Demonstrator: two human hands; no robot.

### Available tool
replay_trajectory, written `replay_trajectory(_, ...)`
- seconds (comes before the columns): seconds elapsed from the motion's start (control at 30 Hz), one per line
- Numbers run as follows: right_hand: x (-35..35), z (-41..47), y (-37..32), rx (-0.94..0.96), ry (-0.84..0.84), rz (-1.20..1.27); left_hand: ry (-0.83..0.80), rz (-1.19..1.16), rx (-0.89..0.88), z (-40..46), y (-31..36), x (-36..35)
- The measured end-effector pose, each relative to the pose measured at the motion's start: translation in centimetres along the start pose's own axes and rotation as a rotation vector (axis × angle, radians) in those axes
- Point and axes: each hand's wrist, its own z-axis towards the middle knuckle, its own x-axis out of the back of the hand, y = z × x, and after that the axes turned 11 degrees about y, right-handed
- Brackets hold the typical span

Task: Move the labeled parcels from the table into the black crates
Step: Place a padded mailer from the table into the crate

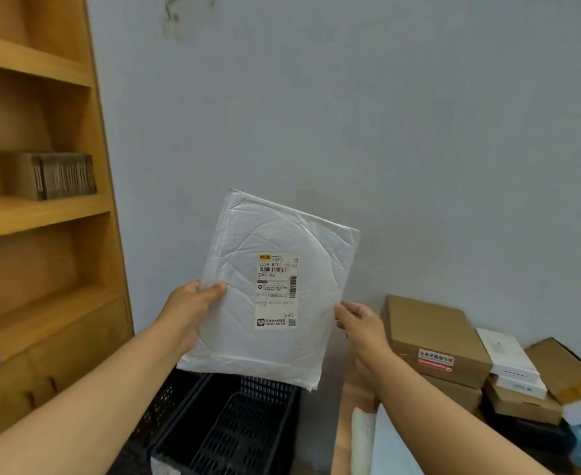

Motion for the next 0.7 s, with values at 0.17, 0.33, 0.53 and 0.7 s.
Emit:
replay_trajectory(0.17,-9.6,-3.2,1.0,-0.058,-0.081,0.018,0.053,-0.035,0.036,5.0,0.7,8.6)
replay_trajectory(0.33,-18.3,-5.4,2.0,-0.083,-0.089,0.029,0.081,-0.047,0.061,9.0,0.9,15.5)
replay_trajectory(0.53,-25.4,-6.3,2.4,-0.125,-0.080,0.084,0.096,-0.061,0.127,13.0,0.6,20.5)
replay_trajectory(0.7,-29.9,-4.9,2.7,-0.110,-0.063,0.098,0.142,-0.090,0.137,16.7,-0.1,22.3)
